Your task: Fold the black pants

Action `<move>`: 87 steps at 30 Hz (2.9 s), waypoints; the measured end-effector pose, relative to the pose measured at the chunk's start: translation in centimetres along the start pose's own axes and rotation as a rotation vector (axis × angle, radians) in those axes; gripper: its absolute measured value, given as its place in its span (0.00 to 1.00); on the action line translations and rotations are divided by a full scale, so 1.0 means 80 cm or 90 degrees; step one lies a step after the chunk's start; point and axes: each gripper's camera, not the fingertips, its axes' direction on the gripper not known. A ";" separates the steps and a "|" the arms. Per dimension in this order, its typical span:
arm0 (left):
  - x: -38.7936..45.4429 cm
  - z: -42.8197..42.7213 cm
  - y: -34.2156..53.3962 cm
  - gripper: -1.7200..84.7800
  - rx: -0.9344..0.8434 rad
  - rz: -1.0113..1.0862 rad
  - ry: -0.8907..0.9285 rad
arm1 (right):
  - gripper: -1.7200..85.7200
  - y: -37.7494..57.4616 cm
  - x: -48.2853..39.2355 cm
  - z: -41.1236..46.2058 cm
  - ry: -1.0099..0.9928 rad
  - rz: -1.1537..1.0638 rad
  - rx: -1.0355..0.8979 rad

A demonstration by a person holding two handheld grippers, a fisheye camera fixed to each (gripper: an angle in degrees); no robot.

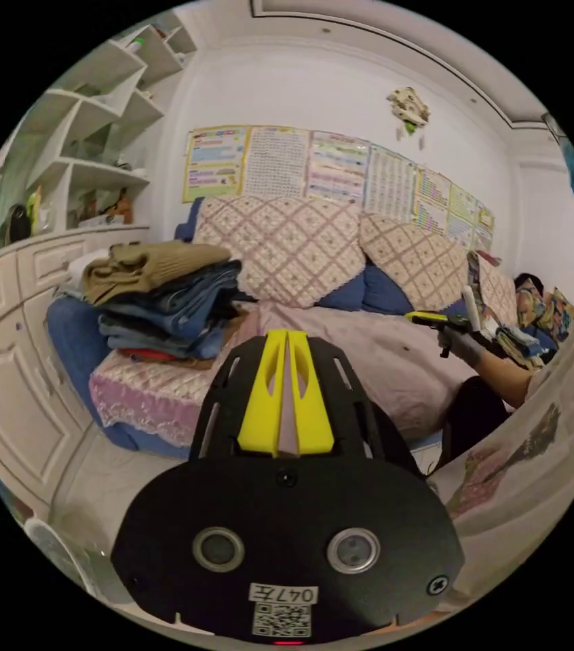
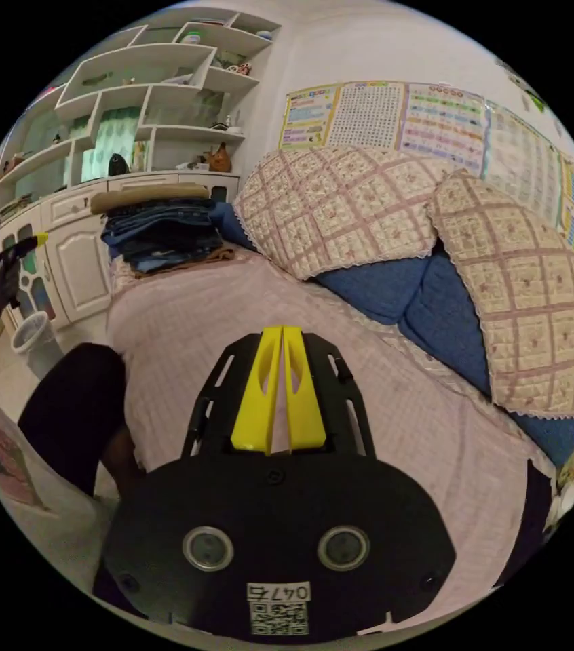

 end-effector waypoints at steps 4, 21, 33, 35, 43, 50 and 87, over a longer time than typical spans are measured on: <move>0.119 0.070 -0.072 0.01 0.042 0.047 0.085 | 0.01 0.031 0.055 -0.034 -0.040 0.119 -0.003; 0.665 0.576 -0.132 0.01 -0.047 0.203 0.357 | 0.01 0.004 0.260 -0.239 -0.227 0.288 0.102; 0.761 0.663 -0.082 0.01 -0.119 0.195 0.363 | 0.01 -0.047 0.388 -0.363 -0.196 0.266 0.080; 0.753 0.681 -0.084 0.01 -0.126 0.149 0.381 | 0.01 -0.051 0.405 -0.432 -0.051 0.251 0.142; 0.769 0.735 -0.085 0.01 -0.154 0.086 0.403 | 0.03 0.156 0.628 -0.755 0.441 0.598 0.258; 0.827 0.761 -0.084 0.01 -0.182 0.140 0.378 | 0.08 0.326 0.817 -0.777 0.212 0.936 0.189; 0.957 0.545 -0.207 0.38 -0.064 0.222 0.561 | 0.01 -0.209 0.549 -0.946 -0.211 0.386 0.365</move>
